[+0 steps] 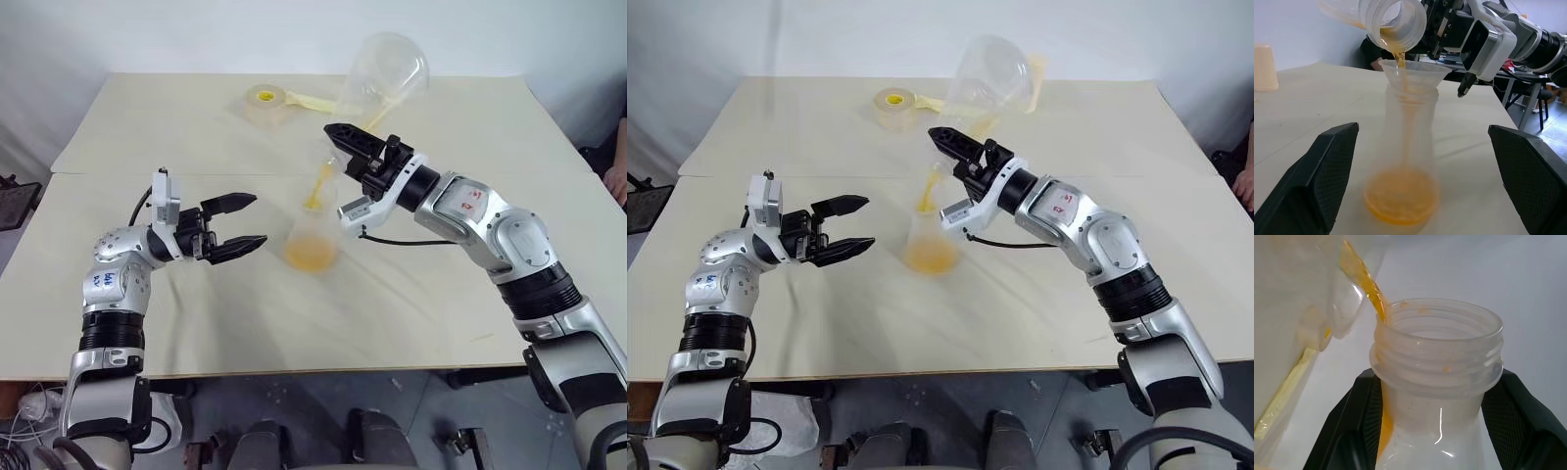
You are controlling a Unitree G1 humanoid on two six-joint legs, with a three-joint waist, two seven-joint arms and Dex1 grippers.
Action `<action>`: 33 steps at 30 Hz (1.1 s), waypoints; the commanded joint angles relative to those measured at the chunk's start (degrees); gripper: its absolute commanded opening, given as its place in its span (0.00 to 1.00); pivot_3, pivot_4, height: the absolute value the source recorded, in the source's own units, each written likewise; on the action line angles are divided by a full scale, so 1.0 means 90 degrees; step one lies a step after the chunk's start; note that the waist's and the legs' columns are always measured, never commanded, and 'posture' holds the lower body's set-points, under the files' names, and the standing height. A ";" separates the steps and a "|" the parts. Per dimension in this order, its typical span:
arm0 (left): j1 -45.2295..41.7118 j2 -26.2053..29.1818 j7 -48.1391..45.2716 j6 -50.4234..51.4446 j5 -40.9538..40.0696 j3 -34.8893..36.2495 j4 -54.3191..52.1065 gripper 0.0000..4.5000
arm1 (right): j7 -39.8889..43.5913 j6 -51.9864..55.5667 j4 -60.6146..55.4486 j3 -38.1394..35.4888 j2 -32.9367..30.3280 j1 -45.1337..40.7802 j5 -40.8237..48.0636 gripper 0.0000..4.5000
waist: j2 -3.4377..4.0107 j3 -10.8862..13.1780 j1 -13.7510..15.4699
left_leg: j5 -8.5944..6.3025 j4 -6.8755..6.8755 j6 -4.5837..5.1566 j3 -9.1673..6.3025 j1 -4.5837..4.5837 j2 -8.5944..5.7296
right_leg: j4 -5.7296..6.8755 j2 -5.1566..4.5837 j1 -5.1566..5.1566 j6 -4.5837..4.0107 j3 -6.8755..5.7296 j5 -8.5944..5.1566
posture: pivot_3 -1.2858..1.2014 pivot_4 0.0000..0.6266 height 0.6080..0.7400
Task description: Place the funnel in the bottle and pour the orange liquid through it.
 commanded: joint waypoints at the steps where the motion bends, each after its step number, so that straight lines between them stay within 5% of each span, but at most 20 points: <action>1: -0.0118 0.0060 -0.0070 -0.0074 -0.0049 0.0011 -0.0152 1.00 | -0.0213 -0.0107 -0.0090 -0.0022 -0.0113 -0.0222 -0.0046 0.55 | 0.0000 0.0000 0.0000 | 0.0000 0.0000 0.0000 0.0000 0.0000 0.0000 | 0.0000 0.0000 0.0000 0.0000 0.0000 0.0000 | 0.52 0.24 1.00; 33: -0.0282 0.0074 -0.0092 -0.0010 0.0012 -0.0041 0.0018 1.00 | -0.0199 -0.0137 -0.0190 -0.0086 -0.0248 -0.0144 0.0166 0.55 | 0.0000 0.0000 0.0003 | 0.0000 -0.0002 0.0000 0.0000 0.0000 0.0000 | -0.0001 0.0000 0.0000 0.0000 0.0000 0.0000 | 0.52 0.24 1.00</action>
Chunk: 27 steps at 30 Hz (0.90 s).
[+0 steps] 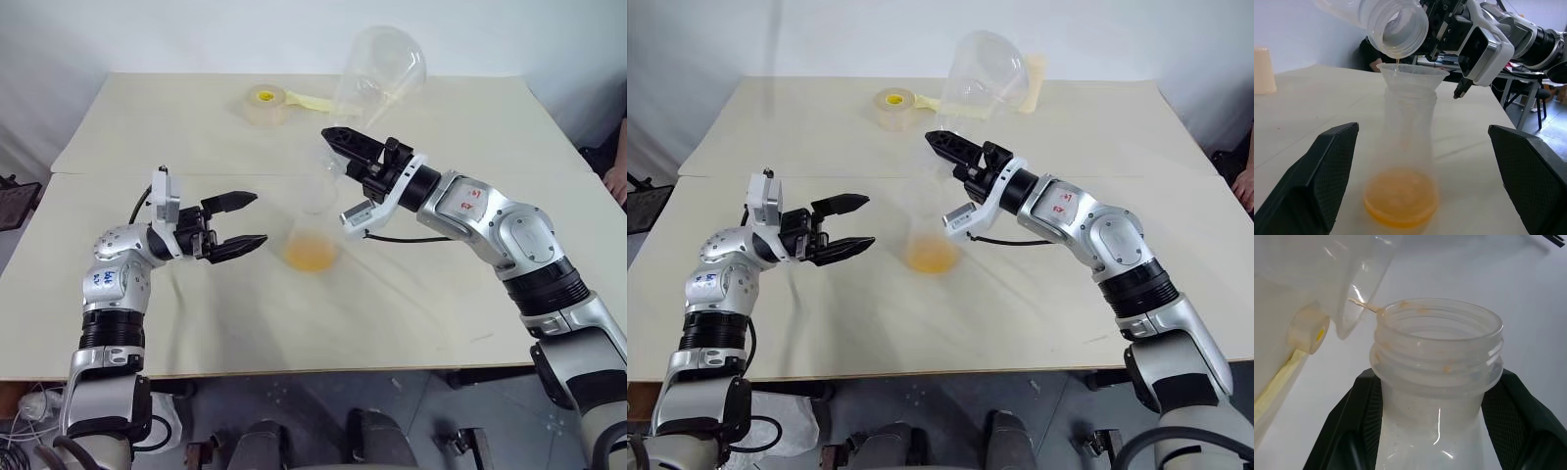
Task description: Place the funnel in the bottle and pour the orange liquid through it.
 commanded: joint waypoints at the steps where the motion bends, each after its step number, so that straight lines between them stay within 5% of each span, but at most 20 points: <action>1: -0.0193 0.0069 -0.0046 -0.0018 0.0003 -0.0022 0.0003 1.00 | 0.0154 0.0123 -0.0307 -0.0269 -0.0036 -0.0040 0.0300 0.55 | 0.0000 0.0000 0.0001 | 0.0000 0.0000 0.0000 0.0000 0.0000 0.0000 | 0.0000 0.0000 0.0000 0.0000 0.0000 0.0000 | 0.52 0.24 1.00; 8: -0.0288 -0.0033 -0.0022 0.0035 0.0054 -0.0097 0.0119 1.00 | 0.1251 0.1519 -0.0741 -0.1120 0.0725 0.0441 0.2139 0.55 | -0.0001 0.0000 -0.0001 | 0.0000 0.0000 0.0000 0.0000 0.0000 0.0001 | 0.0000 0.0001 0.0000 0.0000 -0.0004 0.0000 | 0.52 0.24 1.00; 16: -0.0230 -0.0007 0.0090 0.0072 0.0071 -0.0091 0.0071 1.00 | 0.2464 0.4592 -0.1668 -0.2532 0.1791 0.0682 0.4306 0.55 | 0.0000 0.0000 0.0020 | 0.0000 0.0002 0.0000 -0.0017 0.0000 -0.0002 | 0.0009 0.0001 0.0002 0.0000 -0.0002 0.0000 | 0.52 0.24 1.00; 27: -0.0043 0.0037 0.0063 0.0082 0.0025 -0.0107 -0.0067 1.00 | 0.2566 0.7268 -0.2404 -0.4912 0.2352 0.1621 0.7638 0.55 | 0.0000 0.0000 0.0018 | 0.0000 -0.0003 0.0000 -0.0028 0.0002 -0.0011 | 0.0010 0.0001 0.0006 0.0000 -0.0002 0.0000 | 0.52 0.24 1.00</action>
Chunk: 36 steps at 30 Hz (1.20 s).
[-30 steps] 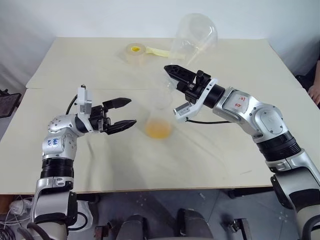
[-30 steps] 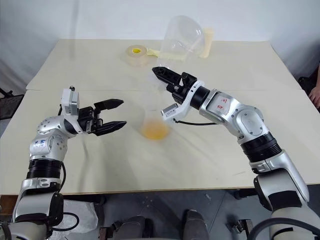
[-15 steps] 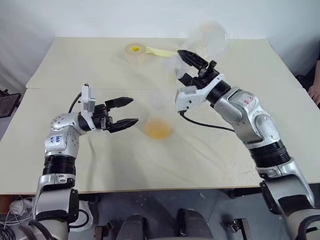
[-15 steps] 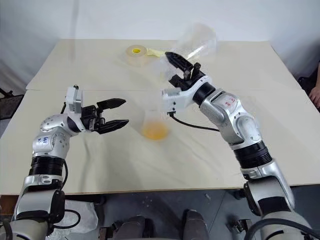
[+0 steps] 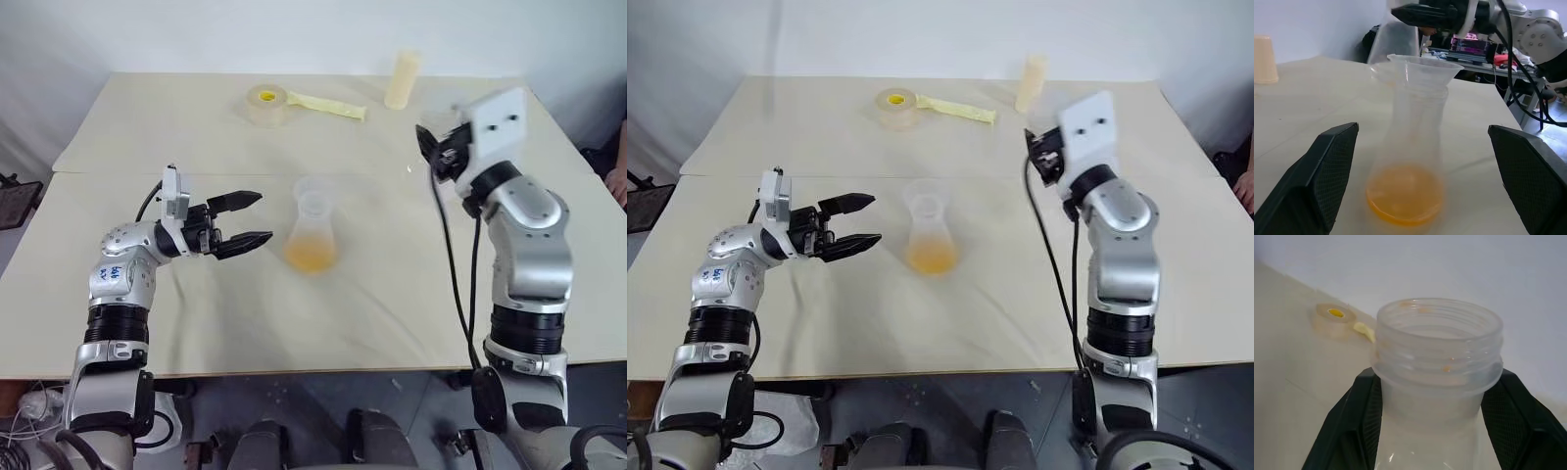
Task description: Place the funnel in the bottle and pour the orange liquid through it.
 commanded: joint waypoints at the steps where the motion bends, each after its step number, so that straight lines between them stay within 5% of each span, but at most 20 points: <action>1: 0.0083 0.0103 -0.0168 0.0044 -0.0104 0.0024 -0.0275 1.00 | -0.0070 0.0287 -0.0245 -0.0597 -0.0027 0.0229 0.0821 0.55 | 0.0000 0.0000 0.0001 | 0.0000 0.0000 0.0000 0.0000 0.0000 -0.0001 | 0.0000 0.0000 0.0000 0.0000 0.0001 0.0000 | 0.52 0.24 1.00; 15: -0.0059 0.0348 0.0476 0.0634 0.0306 -0.0153 -0.0483 1.00 | -0.0293 -0.0596 0.0503 -0.0521 -0.0469 0.1066 0.1368 0.55 | 0.0001 0.0000 0.0006 | 0.0000 -0.0002 0.0000 0.0015 0.0009 -0.0002 | -0.0002 -0.0001 0.0000 0.0000 0.0008 0.0000 | 0.52 0.24 1.00; 22: -0.0039 0.0477 0.0645 0.1313 0.0140 -0.0123 -0.0654 1.00 | -0.0266 -0.0836 0.0681 -0.0574 -0.0739 0.1032 0.1597 0.99 | 0.0001 0.0001 0.0002 | 0.0000 -0.0003 0.0000 0.0016 0.0008 0.0000 | -0.0002 -0.0001 0.0000 0.0000 0.0007 0.0000 | 0.52 0.24 1.00; 36: 0.0456 0.0636 0.0544 0.1227 0.0122 0.0006 -0.1153 1.00 | 0.0058 -0.0823 0.0083 -0.0328 -0.1436 0.0607 0.2231 0.99 | 0.0003 0.0002 0.0016 | 0.0000 -0.0002 0.0000 0.0016 0.0007 0.0001 | -0.0004 -0.0003 0.0000 0.0000 0.0009 0.0000 | 0.52 0.24 1.00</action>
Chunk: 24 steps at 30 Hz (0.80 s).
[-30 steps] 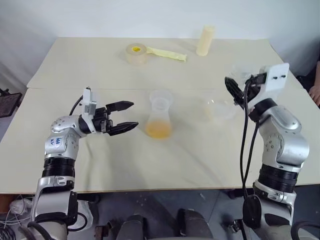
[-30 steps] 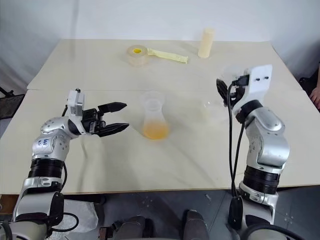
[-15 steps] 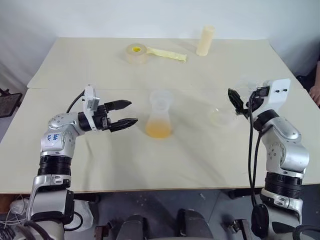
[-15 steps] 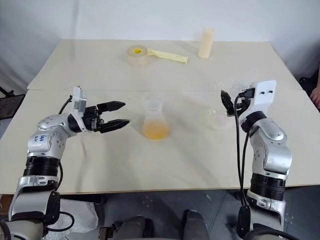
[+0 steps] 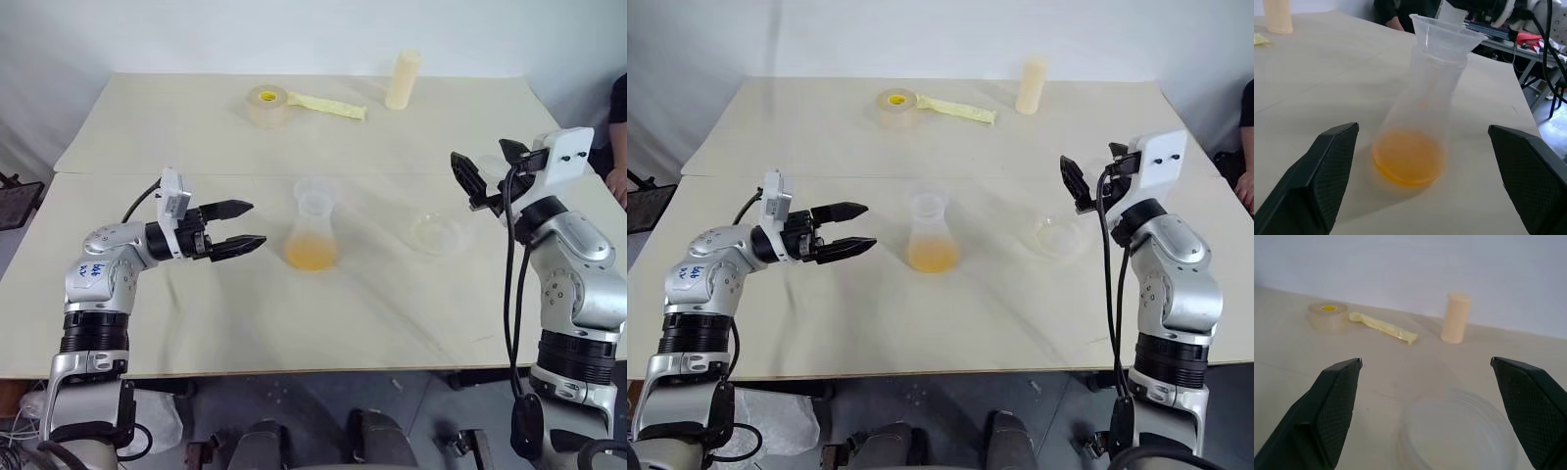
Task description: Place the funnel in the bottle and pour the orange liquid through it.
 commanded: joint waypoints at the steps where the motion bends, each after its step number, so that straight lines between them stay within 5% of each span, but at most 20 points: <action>1: 0.0051 0.0123 -0.0112 -0.0123 -0.0100 0.0085 -0.0202 1.00 | 0.0367 -0.0048 -0.0544 -0.0058 -0.0368 -0.0276 0.0421 0.99 | 0.0000 0.0000 0.0008 | 0.0000 0.0000 0.0000 -0.0002 -0.0001 0.0000 | 0.0000 0.0000 0.0000 0.0000 -0.0001 0.0000 | 0.52 0.24 1.00; 5: 0.0283 0.0252 -0.0504 -0.0631 -0.0146 0.0226 -0.0258 1.00 | 0.1491 0.0499 -0.1501 0.0031 -0.1021 -0.0026 0.1465 0.99 | 0.0003 0.0002 0.0002 | 0.0000 -0.0002 0.0000 -0.0001 -0.0001 0.0004 | -0.0004 0.0002 0.0000 0.0000 -0.0004 0.0000 | 0.52 0.24 1.00; 12: 0.0547 0.0680 -0.1393 -0.1093 -0.0083 0.0153 0.0165 1.00 | 0.3150 0.0885 -0.2709 0.0086 -0.2238 0.1803 0.2418 0.99 | 0.0000 0.0002 0.0174 | 0.0000 0.0005 0.0001 0.0014 0.0000 0.0002 | -0.0038 0.0001 0.0018 0.0001 -0.0005 0.0000 | 0.52 0.24 1.00; 24: 0.0280 0.0526 -0.1525 -0.2163 0.0069 0.0216 0.1328 1.00 | 0.3652 -0.0301 -0.1897 0.0043 -0.2141 0.4189 0.1481 0.99 | -0.0006 -0.0001 0.0331 | 0.0002 0.0014 0.0005 0.0063 0.0000 0.0002 | -0.0059 0.0002 0.0028 0.0003 -0.0005 0.0002 | 0.52 0.24 1.00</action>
